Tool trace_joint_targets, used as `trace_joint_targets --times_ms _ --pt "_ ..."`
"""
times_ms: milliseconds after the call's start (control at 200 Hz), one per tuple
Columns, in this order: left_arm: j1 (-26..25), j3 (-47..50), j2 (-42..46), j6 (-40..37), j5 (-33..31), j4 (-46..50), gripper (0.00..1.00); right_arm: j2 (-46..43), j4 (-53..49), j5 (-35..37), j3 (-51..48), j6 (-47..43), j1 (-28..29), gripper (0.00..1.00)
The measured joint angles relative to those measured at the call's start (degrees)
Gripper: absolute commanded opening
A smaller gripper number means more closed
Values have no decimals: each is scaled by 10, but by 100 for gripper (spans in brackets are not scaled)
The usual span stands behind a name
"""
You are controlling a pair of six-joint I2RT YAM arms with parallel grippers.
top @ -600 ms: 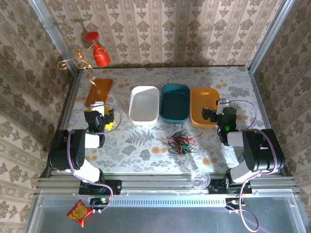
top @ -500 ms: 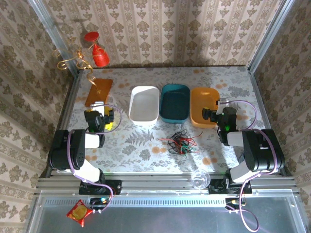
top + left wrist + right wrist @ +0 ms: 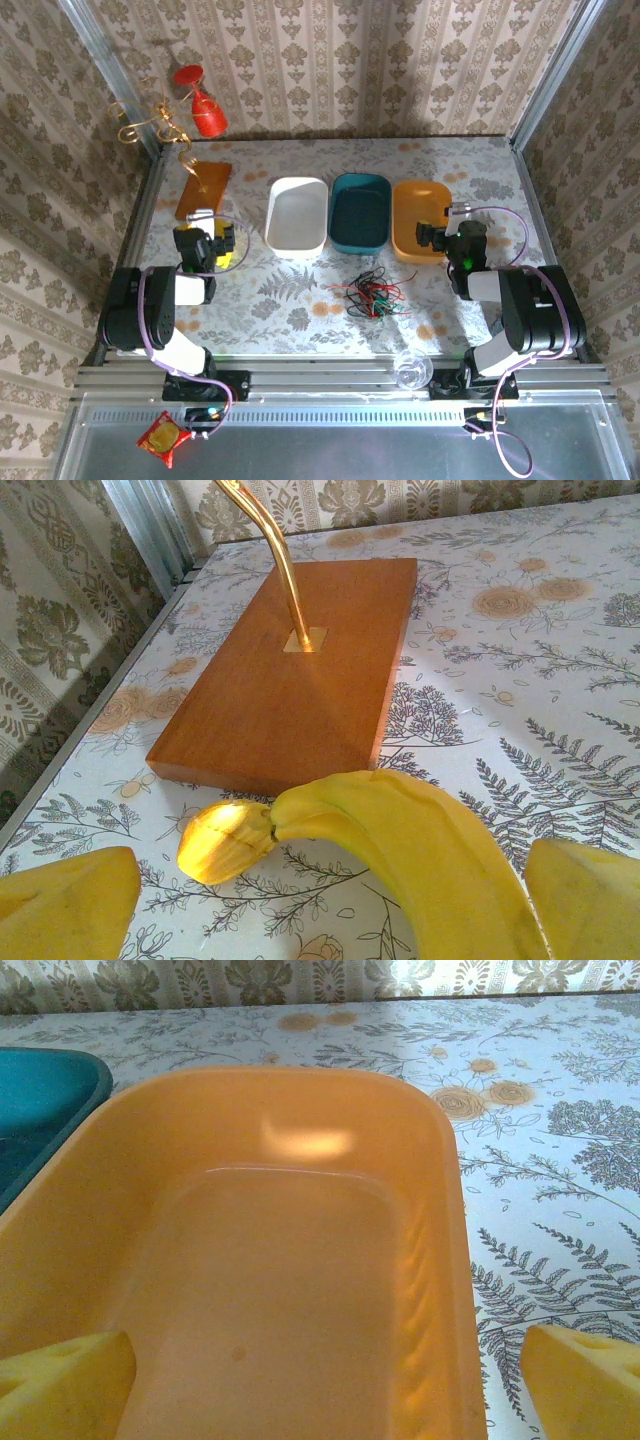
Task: Untangle the cables
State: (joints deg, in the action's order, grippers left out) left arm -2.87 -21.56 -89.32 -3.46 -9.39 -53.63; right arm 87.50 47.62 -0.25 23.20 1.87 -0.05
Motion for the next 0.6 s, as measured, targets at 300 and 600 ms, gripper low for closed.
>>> trace_joint_targets --times_ms 300,600 --pt "3 0 0 0 4 1 100 0 0 0 0 0 0 100" --pt "-22 -108 106 12 -55 217 100 -121 -282 4 136 19 2 90"
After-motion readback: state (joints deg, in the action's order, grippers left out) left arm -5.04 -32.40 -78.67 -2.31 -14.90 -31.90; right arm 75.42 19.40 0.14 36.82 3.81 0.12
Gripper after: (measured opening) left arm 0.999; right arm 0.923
